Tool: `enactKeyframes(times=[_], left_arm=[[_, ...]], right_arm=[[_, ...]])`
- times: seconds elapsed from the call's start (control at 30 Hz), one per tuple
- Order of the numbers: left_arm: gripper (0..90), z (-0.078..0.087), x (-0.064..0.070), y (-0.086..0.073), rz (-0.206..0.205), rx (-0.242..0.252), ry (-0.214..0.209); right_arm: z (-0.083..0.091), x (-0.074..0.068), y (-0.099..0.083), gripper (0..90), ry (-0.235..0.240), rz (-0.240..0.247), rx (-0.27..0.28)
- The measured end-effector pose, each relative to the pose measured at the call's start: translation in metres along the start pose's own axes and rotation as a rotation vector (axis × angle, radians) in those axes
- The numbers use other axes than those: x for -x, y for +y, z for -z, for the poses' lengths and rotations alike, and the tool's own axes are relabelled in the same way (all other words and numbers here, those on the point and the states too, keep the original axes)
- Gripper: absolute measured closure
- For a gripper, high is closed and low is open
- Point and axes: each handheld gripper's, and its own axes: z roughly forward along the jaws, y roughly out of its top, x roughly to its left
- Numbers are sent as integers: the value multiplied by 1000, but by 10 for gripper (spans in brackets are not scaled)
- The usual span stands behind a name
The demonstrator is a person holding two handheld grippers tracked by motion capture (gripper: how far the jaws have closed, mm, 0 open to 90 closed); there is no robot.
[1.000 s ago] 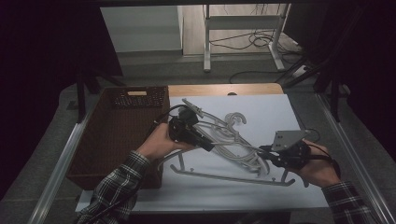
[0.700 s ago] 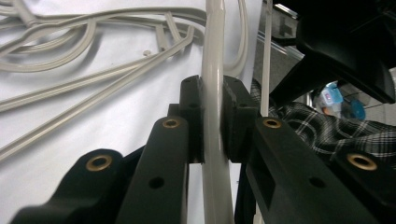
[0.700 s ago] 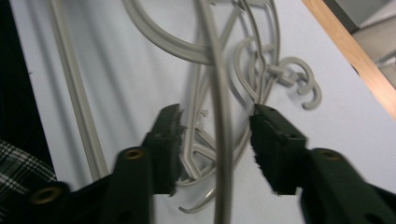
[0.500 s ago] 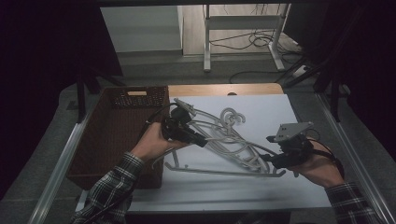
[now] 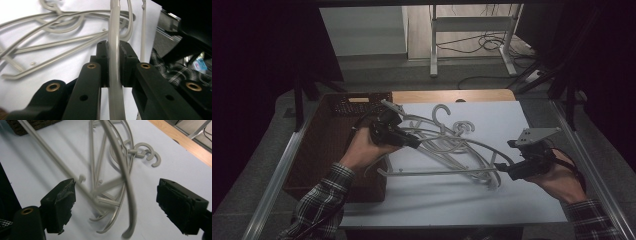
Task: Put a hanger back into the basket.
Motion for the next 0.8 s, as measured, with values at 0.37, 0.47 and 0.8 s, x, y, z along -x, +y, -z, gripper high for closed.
enactKeyframes(times=[0.37, 0.47, 0.8], left_arm=[[815, 36, -8, -22, 71, 73, 112], [815, 46, -11, -29, 96, 99, 141], [815, 70, -19, -53, 148, 156, 227]], right_arm=[[-6, -6, -12, 150, -35, -46, 10], [-8, -7, -15, 150, -40, -65, 12], [-19, -19, -27, 152, -23, -126, 25]])
